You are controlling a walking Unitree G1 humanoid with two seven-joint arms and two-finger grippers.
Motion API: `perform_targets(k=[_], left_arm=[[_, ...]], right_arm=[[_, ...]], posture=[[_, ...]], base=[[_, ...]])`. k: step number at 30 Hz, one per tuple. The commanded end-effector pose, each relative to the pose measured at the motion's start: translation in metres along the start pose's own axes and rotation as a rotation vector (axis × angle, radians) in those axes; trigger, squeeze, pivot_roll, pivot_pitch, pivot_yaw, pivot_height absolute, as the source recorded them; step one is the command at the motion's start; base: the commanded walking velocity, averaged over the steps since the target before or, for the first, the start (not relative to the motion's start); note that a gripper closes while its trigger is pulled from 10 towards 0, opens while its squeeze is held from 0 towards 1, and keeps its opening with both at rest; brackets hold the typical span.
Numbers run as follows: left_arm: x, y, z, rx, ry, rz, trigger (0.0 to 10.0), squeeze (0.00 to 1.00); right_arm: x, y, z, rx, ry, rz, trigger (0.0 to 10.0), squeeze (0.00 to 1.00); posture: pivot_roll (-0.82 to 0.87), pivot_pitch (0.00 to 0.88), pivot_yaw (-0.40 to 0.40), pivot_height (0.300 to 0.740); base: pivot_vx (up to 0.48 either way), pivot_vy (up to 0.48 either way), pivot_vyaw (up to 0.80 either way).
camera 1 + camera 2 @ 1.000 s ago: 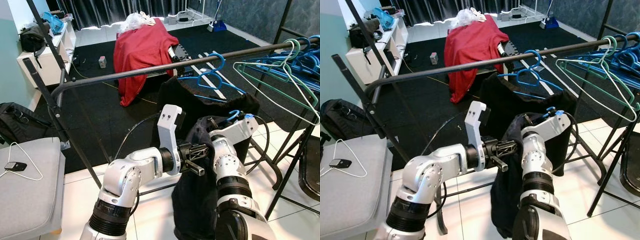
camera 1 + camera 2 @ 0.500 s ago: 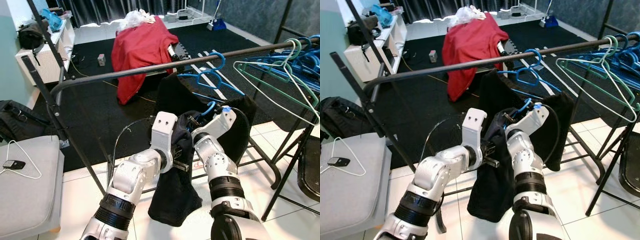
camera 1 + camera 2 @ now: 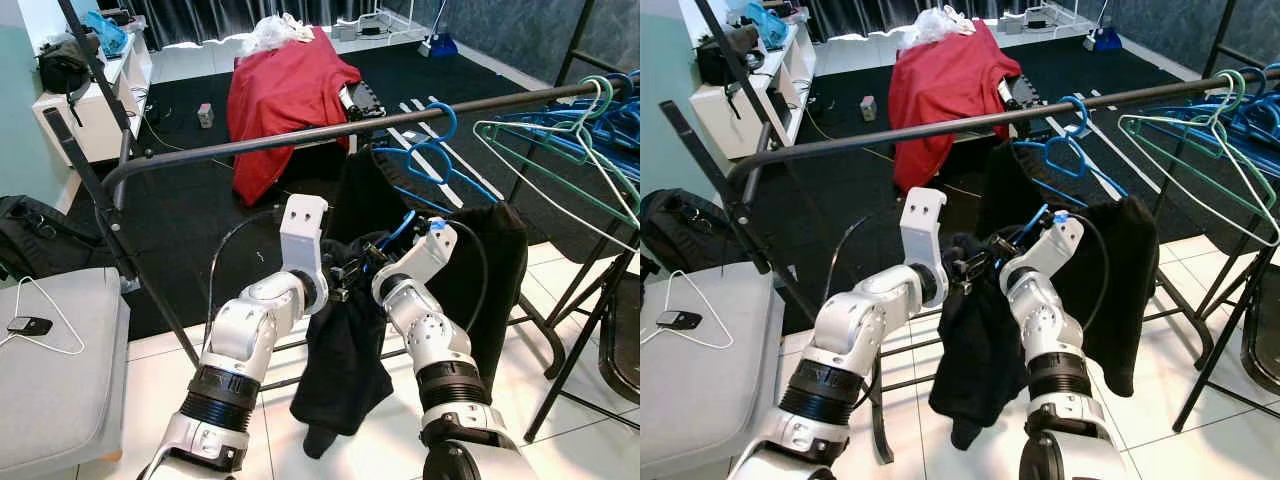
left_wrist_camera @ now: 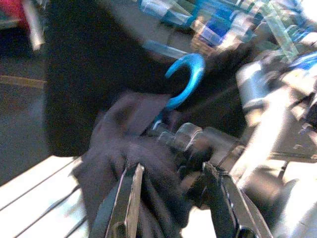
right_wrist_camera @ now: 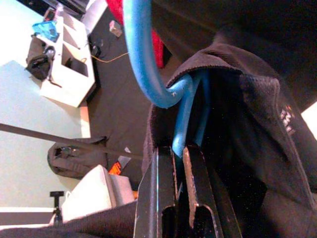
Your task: Hang hanger
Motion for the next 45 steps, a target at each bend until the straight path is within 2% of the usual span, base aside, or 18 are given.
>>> perform_targets(k=[1, 8, 9, 11, 12, 13, 14, 22, 29, 30, 31, 35, 36, 38, 39, 41, 44, 45], left_arm=[[-0.006, 0.010, 0.001, -0.012, -0.017, -0.095, 10.0, 0.00], [-0.022, 0.028, -0.010, 0.029, -0.080, -0.258, 10.0, 0.00], [-0.027, 0.033, -0.017, 0.063, -0.115, -0.300, 10.0, 0.24], [-0.027, 0.033, -0.017, 0.063, -0.115, -0.300, 10.0, 0.24], [-0.031, 0.037, -0.024, 0.094, -0.187, -0.340, 10.0, 1.00], [-0.031, 0.037, -0.024, 0.094, -0.187, -0.340, 10.0, 1.00], [-0.018, 0.034, -0.029, 0.112, -0.291, -0.255, 10.0, 0.00], [0.039, 0.029, -0.016, 0.070, -0.489, 0.084, 10.0, 0.00], [0.051, 0.040, -0.015, 0.068, -0.494, 0.117, 10.0, 0.00], [0.052, 0.043, -0.019, 0.080, -0.485, 0.119, 10.0, 0.00], [0.053, 0.044, -0.023, 0.086, -0.485, 0.120, 10.0, 0.00], [0.052, 0.045, -0.028, 0.092, -0.484, 0.123, 10.0, 0.00], [0.052, 0.043, -0.030, 0.091, -0.495, 0.123, 10.0, 0.00], [0.052, 0.041, -0.031, 0.086, -0.506, 0.128, 10.0, 0.00], [0.052, 0.040, -0.031, 0.084, -0.507, 0.131, 10.0, 0.00], [0.053, 0.040, -0.032, 0.084, -0.508, 0.138, 10.0, 0.00], [0.054, 0.039, -0.032, 0.084, -0.501, 0.151, 10.0, 0.00], [0.056, 0.039, -0.032, 0.080, -0.479, 0.169, 10.0, 0.00]], right_arm=[[0.002, 0.002, -0.011, 0.031, 0.015, 0.015, 10.0, 0.00], [-0.005, 0.003, -0.011, 0.042, 0.040, 0.002, 10.0, 0.00], [-0.007, 0.003, -0.012, 0.046, 0.046, 0.001, 10.0, 0.00], [-0.007, 0.003, -0.012, 0.046, 0.046, 0.001, 10.0, 0.00], [-0.007, 0.003, -0.012, 0.052, 0.072, 0.006, 10.0, 0.00], [-0.007, 0.003, -0.012, 0.052, 0.072, 0.006, 10.0, 0.00], [-0.006, 0.004, -0.010, 0.058, 0.150, 0.028, 10.0, 0.00], [-0.012, 0.012, -0.020, 0.222, 0.561, 0.160, 10.0, 0.00], [-0.040, 0.022, -0.025, 0.346, 0.857, 0.175, 10.0, 0.00], [-0.050, 0.024, -0.020, 0.350, 0.996, 0.177, 10.0, 0.00], [-0.056, 0.023, -0.006, 0.277, 1.129, 0.137, 10.0, 0.00], [-0.057, 0.024, 0.000, 0.250, 1.152, 0.170, 10.0, 0.00], [-0.057, 0.022, 0.019, 0.132, 1.326, 0.099, 10.0, 0.00], [-0.046, 0.024, 0.027, 0.075, 1.351, 0.164, 10.0, 0.00], [-0.035, 0.025, 0.032, 0.005, 1.510, 0.220, 10.0, 0.00], [-0.017, 0.033, 0.018, 0.045, 1.484, 0.425, 10.0, 0.00], [-0.012, 0.034, 0.015, 0.045, 1.459, 0.479, 10.0, 0.00], [-0.005, 0.035, 0.013, 0.049, 1.278, 0.499, 10.0, 0.00]], posture=[[-0.11, 0.070, 0.036, 0.740], [-0.11, 0.061, 0.023, 0.740], [-0.11, 0.058, 0.021, 0.740], [-0.11, 0.058, 0.021, 0.740], [-0.11, 0.058, 0.021, 0.740], [-0.11, 0.058, 0.021, 0.740], [-0.11, 0.050, 0.025, 0.740], [-0.11, 0.063, 0.018, 0.740], [-0.11, 0.067, 0.016, 0.740], [-0.11, 0.070, 0.019, 0.740], [-0.12, 0.071, 0.024, 0.740], [-0.12, 0.071, 0.024, 0.740], [-0.12, 0.073, 0.023, 0.740], [-0.12, 0.073, 0.026, 0.740], [-0.12, 0.073, 0.027, 0.740], [-0.12, 0.073, 0.027, 0.740], [-0.12, 0.073, 0.027, 0.740], [-0.12, 0.073, 0.027, 0.740]], base=[[0.000, 0.000, 0.00], [0.000, 0.000, 0.00], [0.000, 0.000, 0.00], [0.000, 0.000, 0.00], [0.000, 0.000, 0.00], [0.000, 0.000, 0.00], [0.000, 0.000, 0.00], [0.000, 0.000, 0.00], [0.000, 0.000, 0.00], [0.000, 0.000, 0.00], [0.000, 0.000, 0.00], [0.000, 0.000, 0.00], [0.000, 0.000, 0.00], [0.000, 0.000, 0.00], [0.000, 0.000, 0.00], [0.000, 0.000, 0.00], [0.000, 0.000, 0.00], [0.000, 0.000, 0.00]])
Point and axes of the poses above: a point about 5 cm out from each wrist's last joint towards the gripper, its own y axis pointing back from the gripper into the wrist, its own z axis along the axis of the wrist's last joint, x = y × z, the point moved 3 cm from there along -y, pointing out of the wrist towards the gripper, and after that the axes turned 9 degrees about -y, right-handed, at the moved point
